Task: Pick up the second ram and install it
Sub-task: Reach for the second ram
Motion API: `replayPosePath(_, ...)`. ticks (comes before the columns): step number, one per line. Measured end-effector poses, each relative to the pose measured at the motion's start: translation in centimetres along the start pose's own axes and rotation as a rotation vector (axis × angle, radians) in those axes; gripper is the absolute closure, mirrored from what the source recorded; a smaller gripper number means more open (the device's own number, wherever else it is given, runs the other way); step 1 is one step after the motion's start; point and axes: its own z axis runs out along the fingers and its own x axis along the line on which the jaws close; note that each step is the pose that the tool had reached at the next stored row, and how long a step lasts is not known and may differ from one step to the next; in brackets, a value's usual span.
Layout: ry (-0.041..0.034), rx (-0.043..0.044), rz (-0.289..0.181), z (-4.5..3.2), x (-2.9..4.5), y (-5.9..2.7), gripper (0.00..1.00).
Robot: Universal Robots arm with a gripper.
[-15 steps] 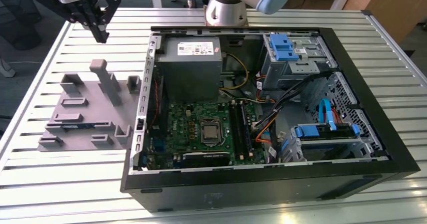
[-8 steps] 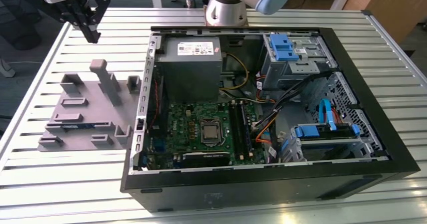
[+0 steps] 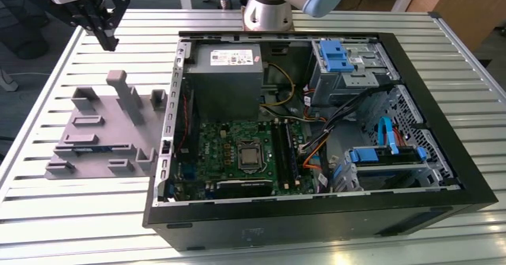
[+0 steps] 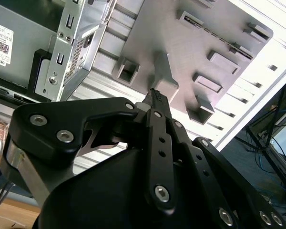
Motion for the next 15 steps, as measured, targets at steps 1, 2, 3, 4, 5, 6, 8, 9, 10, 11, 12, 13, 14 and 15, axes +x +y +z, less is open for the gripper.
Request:
replayPosePath(1, 0.0000, 0.0000, 0.000, 0.00, 0.02, 0.00, 0.89)
replayPosePath(2, 0.0000, 0.0000, 0.000, -0.01, 0.34, -0.03, 0.89)
replayPosePath(3, 0.0001, 0.0001, 0.000, -0.01, 0.39, -0.03, 0.89)
replayPosePath(4, 0.0000, 0.0000, 0.000, -0.01, 0.43, -0.03, 0.89)
replayPosePath(5, 0.0000, 0.0000, 0.000, -0.01, 0.47, -0.04, 0.89)
replayPosePath(6, 0.0000, 0.0000, 0.000, -0.02, 0.50, -0.04, 0.89)
replayPosePath(8, 0.0000, 0.0000, 0.000, -0.02, 0.55, -0.04, 0.89)
replayPosePath(9, 0.0000, 0.0000, 0.000, -0.01, 0.58, -0.04, 0.89)
replayPosePath(10, -0.0001, 0.0000, 0.000, -0.01, 0.61, -0.05, 0.89)
replayPosePath(11, 0.0000, 0.0000, 0.000, -0.02, 0.63, -0.05, 0.89)
replayPosePath(12, 0.0001, 0.0001, 0.000, -0.02, 0.65, -0.05, 0.89)
replayPosePath(13, 0.0000, 0.0000, 0.000, -0.02, 0.68, -0.05, 0.89)
replayPosePath(14, 0.0000, 0.0000, 0.000, -0.02, 0.72, -0.06, 0.89)
replayPosePath(15, 0.0000, 0.0000, 0.000, -0.02, 0.76, -0.06, 0.89)
